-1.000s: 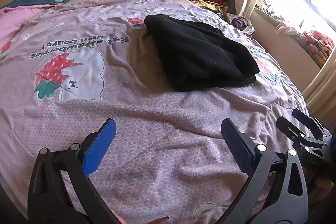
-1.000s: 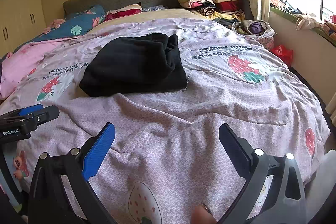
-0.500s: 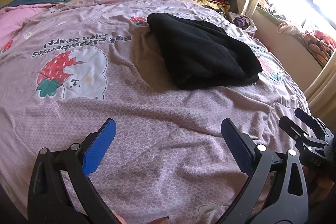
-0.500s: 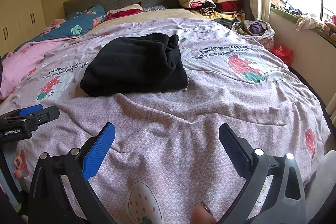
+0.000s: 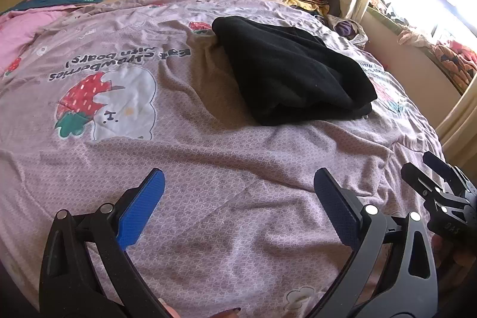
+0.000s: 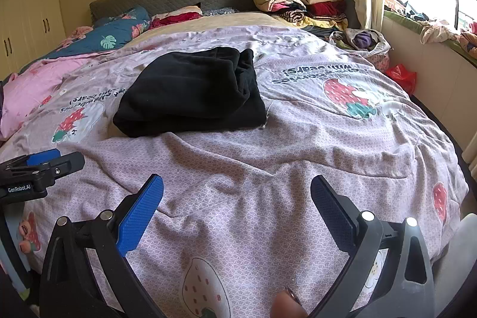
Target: Fold small clothes
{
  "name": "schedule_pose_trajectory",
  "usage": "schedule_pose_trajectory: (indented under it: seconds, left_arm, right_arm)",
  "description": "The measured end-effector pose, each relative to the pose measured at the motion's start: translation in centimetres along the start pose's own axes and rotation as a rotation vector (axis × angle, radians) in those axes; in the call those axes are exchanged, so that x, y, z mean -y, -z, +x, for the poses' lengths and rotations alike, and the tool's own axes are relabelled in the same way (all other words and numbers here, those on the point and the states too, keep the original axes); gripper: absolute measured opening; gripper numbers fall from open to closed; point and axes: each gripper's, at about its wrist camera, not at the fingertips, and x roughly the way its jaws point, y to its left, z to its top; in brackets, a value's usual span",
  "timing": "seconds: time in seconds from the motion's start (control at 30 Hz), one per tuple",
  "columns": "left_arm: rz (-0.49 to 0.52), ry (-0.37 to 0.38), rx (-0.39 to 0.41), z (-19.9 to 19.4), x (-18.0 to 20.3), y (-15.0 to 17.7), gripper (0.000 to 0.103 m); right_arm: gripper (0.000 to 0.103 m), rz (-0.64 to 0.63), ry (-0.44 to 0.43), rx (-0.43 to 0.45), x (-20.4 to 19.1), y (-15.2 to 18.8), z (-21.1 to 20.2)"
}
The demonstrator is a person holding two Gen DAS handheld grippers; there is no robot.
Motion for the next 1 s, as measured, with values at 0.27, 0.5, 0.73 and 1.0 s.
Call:
schedule_pose_trajectory:
  seconds: [0.27, 0.5, 0.73, 1.0]
  left_arm:
    - [0.004, -0.007, 0.003, -0.1, 0.0, 0.0, 0.094]
    - [0.006, -0.009, -0.002, -0.1, 0.1, 0.0, 0.094]
    - [0.002, -0.009, -0.013, 0.1, 0.0, 0.1, 0.094]
    - [-0.065, -0.033, -0.044, 0.7, -3.9, -0.3, 0.094]
  right_arm:
    - [0.098, 0.0, 0.001, 0.0, 0.0, 0.0, 0.0]
    - [0.098, 0.001, 0.0, 0.001, 0.0, 0.0, 0.0]
    - [0.098, 0.016, 0.003, 0.007, 0.5, -0.1, -0.4]
    - [0.098, 0.237, 0.167, 0.083, 8.8, -0.2, -4.9]
